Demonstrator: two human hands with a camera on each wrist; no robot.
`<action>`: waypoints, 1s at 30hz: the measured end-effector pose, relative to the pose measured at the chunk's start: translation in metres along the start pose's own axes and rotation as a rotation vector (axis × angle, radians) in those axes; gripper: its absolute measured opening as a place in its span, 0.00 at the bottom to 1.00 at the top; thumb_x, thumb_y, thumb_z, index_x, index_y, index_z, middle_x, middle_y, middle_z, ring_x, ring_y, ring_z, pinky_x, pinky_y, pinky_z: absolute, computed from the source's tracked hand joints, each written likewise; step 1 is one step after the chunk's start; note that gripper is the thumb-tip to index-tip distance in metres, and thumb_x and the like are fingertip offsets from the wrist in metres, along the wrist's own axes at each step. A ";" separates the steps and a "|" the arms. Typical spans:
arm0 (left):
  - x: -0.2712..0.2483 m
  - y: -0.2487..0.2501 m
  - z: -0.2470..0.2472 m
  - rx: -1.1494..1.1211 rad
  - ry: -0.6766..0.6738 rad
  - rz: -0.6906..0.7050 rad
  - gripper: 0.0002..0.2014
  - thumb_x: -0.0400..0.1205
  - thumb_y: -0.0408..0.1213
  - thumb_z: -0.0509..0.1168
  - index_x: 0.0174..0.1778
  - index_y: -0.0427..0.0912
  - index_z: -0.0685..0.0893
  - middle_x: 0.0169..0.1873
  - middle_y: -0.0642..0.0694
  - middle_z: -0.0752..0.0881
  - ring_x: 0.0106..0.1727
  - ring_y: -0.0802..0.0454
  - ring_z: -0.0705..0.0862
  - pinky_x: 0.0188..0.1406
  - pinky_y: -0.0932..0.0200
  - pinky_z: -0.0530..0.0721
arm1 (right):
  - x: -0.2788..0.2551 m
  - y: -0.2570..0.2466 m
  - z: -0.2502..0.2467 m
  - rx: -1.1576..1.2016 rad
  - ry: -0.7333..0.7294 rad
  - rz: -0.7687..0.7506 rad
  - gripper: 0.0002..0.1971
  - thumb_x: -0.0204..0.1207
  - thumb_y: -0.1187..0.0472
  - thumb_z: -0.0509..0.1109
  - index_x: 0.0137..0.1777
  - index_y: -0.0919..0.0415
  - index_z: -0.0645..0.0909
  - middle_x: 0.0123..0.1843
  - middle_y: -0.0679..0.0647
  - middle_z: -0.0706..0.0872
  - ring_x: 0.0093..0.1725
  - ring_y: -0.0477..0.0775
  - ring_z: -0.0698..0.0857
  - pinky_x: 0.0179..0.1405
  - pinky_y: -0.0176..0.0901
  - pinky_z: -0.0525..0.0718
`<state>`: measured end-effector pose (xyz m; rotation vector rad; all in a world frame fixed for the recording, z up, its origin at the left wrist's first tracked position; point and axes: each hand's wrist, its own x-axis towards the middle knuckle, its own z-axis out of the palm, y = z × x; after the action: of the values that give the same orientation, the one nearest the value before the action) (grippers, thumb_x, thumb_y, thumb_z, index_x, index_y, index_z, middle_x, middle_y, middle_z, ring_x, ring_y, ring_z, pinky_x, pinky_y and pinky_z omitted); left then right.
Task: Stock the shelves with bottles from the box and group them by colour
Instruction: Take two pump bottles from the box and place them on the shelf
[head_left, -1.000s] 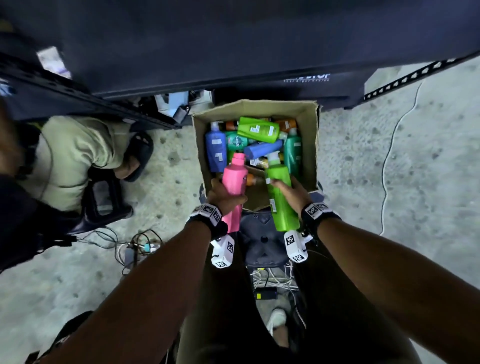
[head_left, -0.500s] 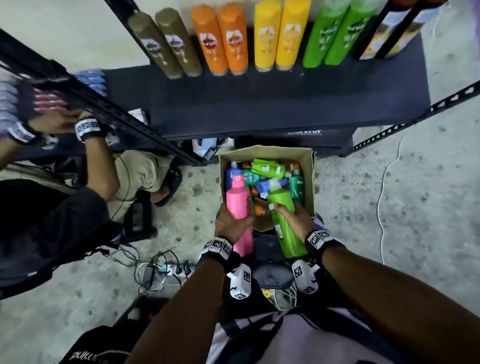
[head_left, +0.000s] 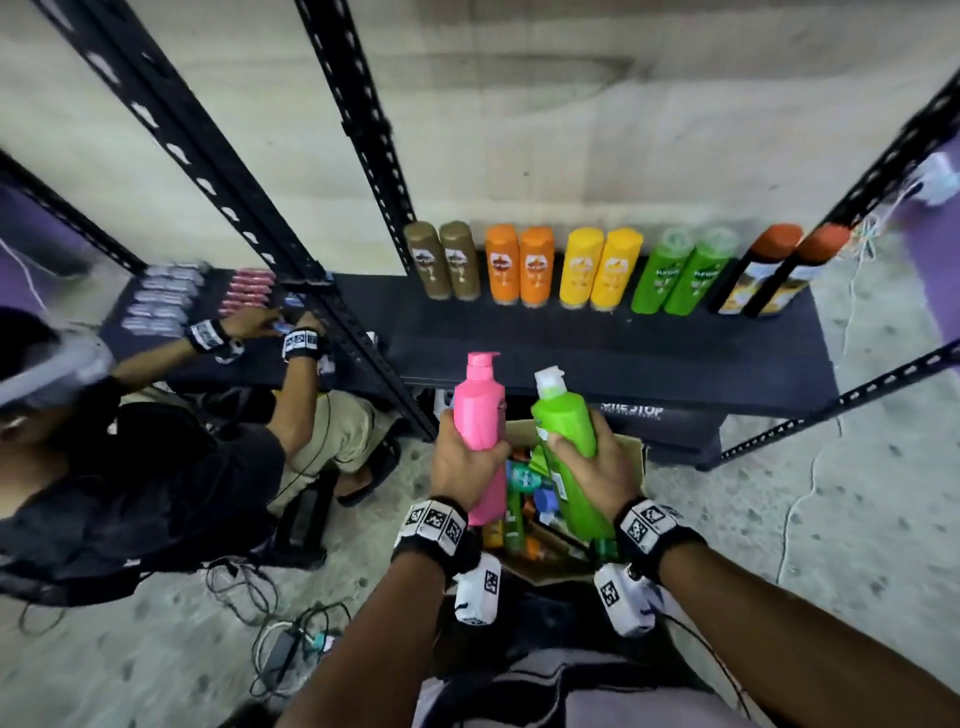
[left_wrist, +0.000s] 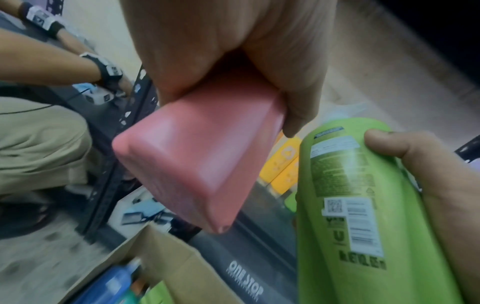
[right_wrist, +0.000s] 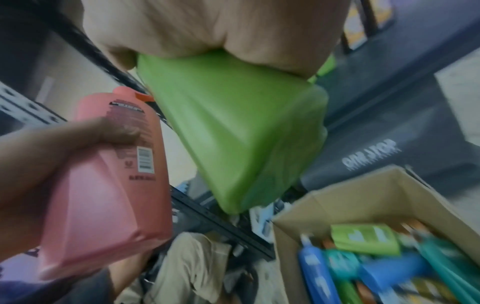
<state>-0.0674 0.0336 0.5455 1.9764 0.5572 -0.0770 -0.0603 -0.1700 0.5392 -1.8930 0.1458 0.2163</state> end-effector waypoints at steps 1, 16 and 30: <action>0.002 0.010 -0.005 -0.016 0.018 0.029 0.30 0.67 0.40 0.82 0.60 0.49 0.74 0.44 0.55 0.84 0.42 0.62 0.83 0.32 0.78 0.75 | 0.004 -0.012 -0.001 0.017 0.005 -0.040 0.31 0.67 0.30 0.71 0.70 0.36 0.75 0.50 0.22 0.86 0.46 0.25 0.85 0.43 0.17 0.75; 0.021 0.185 -0.120 -0.289 0.291 0.561 0.30 0.65 0.50 0.81 0.61 0.51 0.78 0.45 0.57 0.89 0.46 0.53 0.89 0.47 0.53 0.88 | 0.035 -0.221 -0.011 0.351 0.098 -0.662 0.28 0.75 0.45 0.74 0.74 0.48 0.76 0.60 0.41 0.90 0.58 0.47 0.89 0.59 0.40 0.84; 0.005 0.354 -0.244 -0.406 0.594 0.932 0.29 0.65 0.58 0.82 0.57 0.61 0.76 0.45 0.59 0.86 0.45 0.54 0.88 0.46 0.42 0.90 | 0.014 -0.431 -0.053 0.610 0.060 -1.019 0.26 0.75 0.35 0.75 0.68 0.46 0.81 0.58 0.51 0.91 0.54 0.53 0.90 0.56 0.52 0.87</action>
<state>0.0382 0.1198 0.9529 1.6584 -0.0426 1.1323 0.0473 -0.0793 0.9504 -1.1715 -0.6411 -0.5261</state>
